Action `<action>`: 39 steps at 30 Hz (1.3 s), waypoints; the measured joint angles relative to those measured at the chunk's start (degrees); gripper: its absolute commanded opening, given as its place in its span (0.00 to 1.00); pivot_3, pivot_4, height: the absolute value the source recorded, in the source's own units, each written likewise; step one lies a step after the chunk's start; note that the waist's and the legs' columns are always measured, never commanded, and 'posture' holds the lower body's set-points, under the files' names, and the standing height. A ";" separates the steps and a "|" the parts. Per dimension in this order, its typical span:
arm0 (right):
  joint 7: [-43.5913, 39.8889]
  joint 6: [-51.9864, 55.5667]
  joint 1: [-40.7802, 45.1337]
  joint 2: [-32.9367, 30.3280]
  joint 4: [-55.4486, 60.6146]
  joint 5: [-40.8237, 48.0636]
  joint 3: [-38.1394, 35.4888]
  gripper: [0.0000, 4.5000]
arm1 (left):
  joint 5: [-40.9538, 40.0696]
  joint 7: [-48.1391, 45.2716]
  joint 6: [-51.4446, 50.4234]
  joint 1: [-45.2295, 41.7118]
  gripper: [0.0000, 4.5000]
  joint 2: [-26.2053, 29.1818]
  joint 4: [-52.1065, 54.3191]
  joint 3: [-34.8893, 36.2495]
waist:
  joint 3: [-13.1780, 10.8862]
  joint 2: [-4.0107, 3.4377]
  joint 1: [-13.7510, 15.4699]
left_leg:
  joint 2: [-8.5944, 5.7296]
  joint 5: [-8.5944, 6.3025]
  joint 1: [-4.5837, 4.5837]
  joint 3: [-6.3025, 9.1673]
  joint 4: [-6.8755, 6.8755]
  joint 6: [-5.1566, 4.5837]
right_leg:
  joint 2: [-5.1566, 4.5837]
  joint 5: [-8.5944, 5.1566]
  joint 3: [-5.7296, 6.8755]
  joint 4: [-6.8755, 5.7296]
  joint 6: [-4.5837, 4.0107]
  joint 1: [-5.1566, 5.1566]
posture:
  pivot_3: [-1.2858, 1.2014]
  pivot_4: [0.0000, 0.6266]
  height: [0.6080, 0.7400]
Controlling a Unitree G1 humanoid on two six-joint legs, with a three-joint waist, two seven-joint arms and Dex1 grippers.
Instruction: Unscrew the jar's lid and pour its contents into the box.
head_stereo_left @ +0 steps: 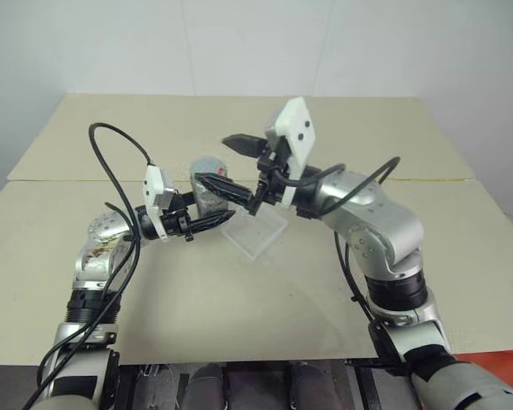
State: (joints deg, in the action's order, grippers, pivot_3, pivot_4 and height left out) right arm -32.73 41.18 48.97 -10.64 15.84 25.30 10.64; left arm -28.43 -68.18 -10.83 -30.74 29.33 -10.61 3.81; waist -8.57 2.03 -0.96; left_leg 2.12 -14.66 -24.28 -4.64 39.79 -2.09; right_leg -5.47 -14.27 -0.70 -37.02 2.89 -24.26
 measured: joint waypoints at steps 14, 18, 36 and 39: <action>-1.52 -3.23 2.21 1.88 -9.56 -3.82 2.53 0.99 | -0.94 0.17 -0.80 0.83 0.53 -0.04 1.56 0.06 | 0.00 0.00 0.00 | 0.00 0.01 -0.02 -0.01 -0.01 0.02 | -0.01 0.00 0.00 0.02 0.00 -0.01 | 0.52 0.24 1.00; -1.63 -3.03 0.77 0.58 -7.34 -3.58 2.11 0.99 | -0.95 0.21 -1.17 1.48 0.53 -0.01 2.15 0.06 | 0.00 0.00 0.05 | 0.00 0.01 -0.02 0.00 -0.01 0.02 | -0.01 0.00 0.00 0.02 0.00 0.00 | 0.52 0.24 1.00; -1.46 -0.55 -3.32 -3.06 -1.68 -1.38 0.04 0.99 | -1.14 0.67 -1.68 1.51 0.53 0.14 2.14 0.71 | 0.00 0.00 0.08 | -0.01 -0.01 -0.02 0.00 -0.01 -0.01 | -0.02 0.00 0.00 0.03 0.00 0.00 | 0.52 0.24 1.00; -1.46 -0.55 -3.32 -3.38 -1.60 -1.32 -0.14 0.99 | -1.14 0.71 -1.68 1.53 0.53 0.13 2.14 0.94 | 0.00 0.00 0.09 | -0.01 -0.01 -0.01 0.00 -0.01 -0.01 | -0.01 0.00 0.00 0.03 0.00 0.00 | 0.52 0.24 1.00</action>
State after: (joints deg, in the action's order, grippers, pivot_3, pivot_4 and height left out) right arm -34.19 40.63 45.65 -14.02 14.24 23.98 10.51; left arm -29.58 -67.46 -12.51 -29.21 29.46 -8.47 4.75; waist -8.57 2.03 -0.87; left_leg 2.11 -14.67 -24.29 -4.65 39.78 -2.10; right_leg -5.48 -14.27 -0.71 -37.00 2.89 -24.26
